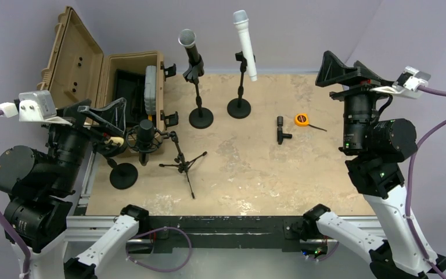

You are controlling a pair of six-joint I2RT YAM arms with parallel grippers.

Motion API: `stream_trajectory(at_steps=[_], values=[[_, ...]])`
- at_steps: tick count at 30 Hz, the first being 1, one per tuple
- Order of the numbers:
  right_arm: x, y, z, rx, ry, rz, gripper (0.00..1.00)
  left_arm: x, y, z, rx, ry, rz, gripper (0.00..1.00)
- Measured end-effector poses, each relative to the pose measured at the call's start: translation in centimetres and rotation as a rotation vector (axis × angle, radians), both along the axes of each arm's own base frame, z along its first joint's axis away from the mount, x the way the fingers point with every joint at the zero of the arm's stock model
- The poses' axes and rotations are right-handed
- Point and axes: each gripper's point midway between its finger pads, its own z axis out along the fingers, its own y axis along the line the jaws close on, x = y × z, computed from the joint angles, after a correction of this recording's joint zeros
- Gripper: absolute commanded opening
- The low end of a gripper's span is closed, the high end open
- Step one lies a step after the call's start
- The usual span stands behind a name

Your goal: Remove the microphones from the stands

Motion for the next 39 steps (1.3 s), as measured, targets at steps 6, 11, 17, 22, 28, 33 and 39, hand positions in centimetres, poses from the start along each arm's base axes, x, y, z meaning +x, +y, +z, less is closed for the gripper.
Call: stream_trajectory(at_steps=[6,11,17,22,28,33,39], values=[[1.4,1.2,-0.9,-0.015,0.03,0.02,0.99,0.4,-0.4,-1.0,0.012,0.027,-0.014,1.0],[4.3,3.8,-3.5,-0.081,0.111,0.064,0.99,1.0,-0.7,-2.3,0.024,0.059,-0.02,1.0],[6.7,6.5,-7.7,-0.139,0.206,0.133,0.99,1.5,-1.0,-3.5,0.035,0.093,-0.029,1.0],[5.7,6.5,-8.0,-0.025,0.17,0.174,0.99,1.3,-1.3,-4.2,0.046,0.119,-0.047,1.0],[4.7,6.2,-6.9,0.025,0.093,0.199,0.89,0.8,-2.1,-5.6,0.061,0.153,-0.097,0.99],[7.5,9.2,-7.6,-0.066,0.122,0.251,0.92,0.4,-2.8,-6.3,0.074,0.177,-0.145,0.99],[10.8,11.3,-11.5,-0.129,0.189,0.252,0.99,-0.3,-3.7,-7.0,0.089,0.194,-0.209,0.99]])
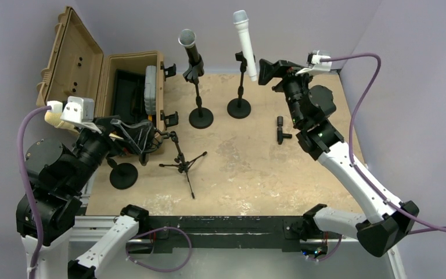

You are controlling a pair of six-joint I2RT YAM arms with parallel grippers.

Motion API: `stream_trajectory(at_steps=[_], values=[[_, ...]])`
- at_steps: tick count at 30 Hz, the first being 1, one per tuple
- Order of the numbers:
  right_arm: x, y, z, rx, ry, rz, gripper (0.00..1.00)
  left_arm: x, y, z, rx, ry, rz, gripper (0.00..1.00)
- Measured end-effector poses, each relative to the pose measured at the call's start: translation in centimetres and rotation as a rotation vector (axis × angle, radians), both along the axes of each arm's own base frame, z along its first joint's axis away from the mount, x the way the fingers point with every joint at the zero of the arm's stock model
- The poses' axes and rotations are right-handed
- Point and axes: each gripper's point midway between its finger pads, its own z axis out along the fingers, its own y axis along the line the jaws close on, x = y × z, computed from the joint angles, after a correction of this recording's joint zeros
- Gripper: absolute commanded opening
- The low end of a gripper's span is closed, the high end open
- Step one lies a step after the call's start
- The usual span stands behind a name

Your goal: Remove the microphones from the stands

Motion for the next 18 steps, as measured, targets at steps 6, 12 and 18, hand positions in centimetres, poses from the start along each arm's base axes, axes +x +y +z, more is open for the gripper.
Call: stream_trajectory(at_steps=[6,12,18], values=[[4.3,0.0,2.0,0.012,-0.044,-0.121,0.99,-1.4,-0.5,-0.4,0.027,0.005,-0.062,1.0],[10.3,2.6,1.9,-0.084,-0.037,-0.152,0.99,-4.0,-0.4,0.6,0.037,-0.07,-0.107,1.0],[14.6,5.4,-0.2,-0.211,-0.001,-0.129,0.93,-5.7,0.0,1.1,0.05,-0.115,-0.12,1.0]])
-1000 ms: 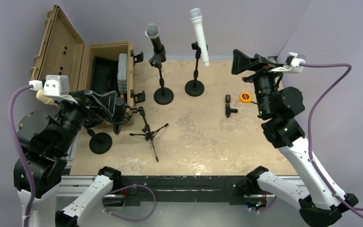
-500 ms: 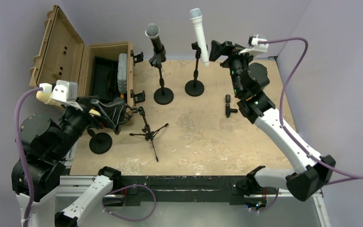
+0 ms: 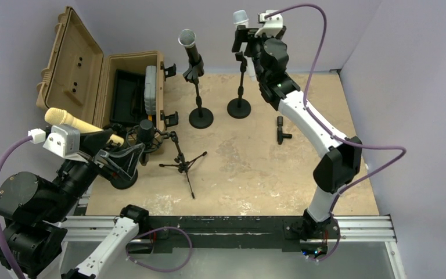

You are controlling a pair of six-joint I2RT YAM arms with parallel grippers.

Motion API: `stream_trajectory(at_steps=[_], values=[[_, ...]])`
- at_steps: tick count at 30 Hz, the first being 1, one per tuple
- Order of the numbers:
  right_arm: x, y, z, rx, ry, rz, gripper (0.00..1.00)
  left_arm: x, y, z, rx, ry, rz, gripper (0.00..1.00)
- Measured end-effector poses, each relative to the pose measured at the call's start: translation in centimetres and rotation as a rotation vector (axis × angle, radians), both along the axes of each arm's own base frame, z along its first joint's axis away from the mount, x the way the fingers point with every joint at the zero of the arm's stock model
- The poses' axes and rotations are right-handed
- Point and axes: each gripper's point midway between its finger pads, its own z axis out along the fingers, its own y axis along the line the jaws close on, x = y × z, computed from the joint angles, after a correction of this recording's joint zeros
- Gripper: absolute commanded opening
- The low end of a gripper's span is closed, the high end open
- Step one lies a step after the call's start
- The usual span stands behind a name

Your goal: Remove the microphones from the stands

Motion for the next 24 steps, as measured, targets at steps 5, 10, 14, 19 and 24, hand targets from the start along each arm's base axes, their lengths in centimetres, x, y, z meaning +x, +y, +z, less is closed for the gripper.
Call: stream_trajectory(at_steps=[5,10,14,19,24], values=[[2.8,0.8,-2.5,-0.084,0.052,-0.044,0.89,0.0,-0.1,-0.5,0.011,0.02,-0.007,1.0],[4.8,-0.2,-5.4,-0.143,0.107,-0.152,0.87,-0.1,-0.9,-0.7,0.014,0.032,-0.053,1.0],[5.2,-0.9,-6.8,-0.18,0.135,-0.205,0.84,0.0,-1.6,-0.8,0.013,0.036,-0.087,1.0],[5.1,-0.8,-6.6,-0.215,0.131,-0.211,0.72,-0.1,-2.9,-1.1,0.011,0.044,-0.162,1.0],[4.9,-0.4,-6.4,-0.253,0.118,-0.203,0.46,0.3,-3.8,-1.0,0.009,0.058,-0.207,1.0]])
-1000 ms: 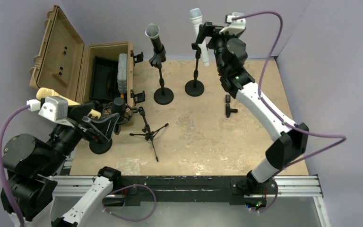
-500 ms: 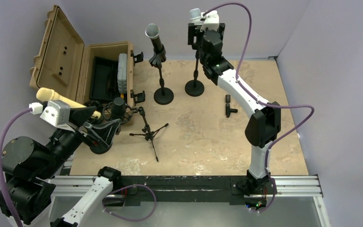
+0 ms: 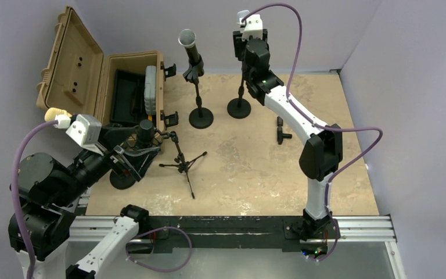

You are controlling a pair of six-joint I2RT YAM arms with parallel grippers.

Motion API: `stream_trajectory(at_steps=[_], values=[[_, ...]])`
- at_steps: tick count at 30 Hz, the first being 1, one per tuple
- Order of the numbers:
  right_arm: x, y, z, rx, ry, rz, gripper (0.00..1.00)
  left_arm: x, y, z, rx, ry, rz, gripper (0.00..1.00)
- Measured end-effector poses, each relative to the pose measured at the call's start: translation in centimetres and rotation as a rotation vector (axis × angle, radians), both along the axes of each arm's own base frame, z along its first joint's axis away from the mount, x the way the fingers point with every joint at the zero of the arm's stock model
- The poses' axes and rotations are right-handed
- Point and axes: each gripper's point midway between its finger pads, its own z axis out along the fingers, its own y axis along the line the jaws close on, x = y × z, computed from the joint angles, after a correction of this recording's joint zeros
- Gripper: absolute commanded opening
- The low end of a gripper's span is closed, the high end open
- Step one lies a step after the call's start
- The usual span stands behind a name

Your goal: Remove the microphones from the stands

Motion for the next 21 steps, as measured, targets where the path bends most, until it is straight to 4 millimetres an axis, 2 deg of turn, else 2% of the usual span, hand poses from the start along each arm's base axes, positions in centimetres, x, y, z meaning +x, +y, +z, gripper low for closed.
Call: stream_trajectory(at_steps=[2,7,11,13,18,21], values=[[0.0,0.2,0.2,-0.013,-0.006,0.006,0.37,0.3,-0.3,-0.2,-0.001,0.015,-0.008,1.0],[-0.3,0.6,0.3,-0.037,-0.024,0.046,0.21,0.8,-0.9,-0.5,-0.011,0.048,-0.031,1.0],[-1.8,0.9,0.5,-0.048,-0.024,0.112,0.1,0.9,-2.3,-0.4,-0.036,0.078,-0.103,1.0],[-2.8,1.0,0.6,-0.051,-0.021,0.145,0.0,1.1,-3.2,-0.3,-0.052,0.102,-0.155,1.0],[-6.0,1.7,0.7,-0.05,-0.008,0.283,0.0,2.9,-5.8,-1.0,-0.088,0.194,-0.253,1.0],[-8.1,2.1,0.6,-0.045,0.002,0.362,0.0,3.2,-7.5,-1.7,-0.089,0.237,-0.312,1.0]])
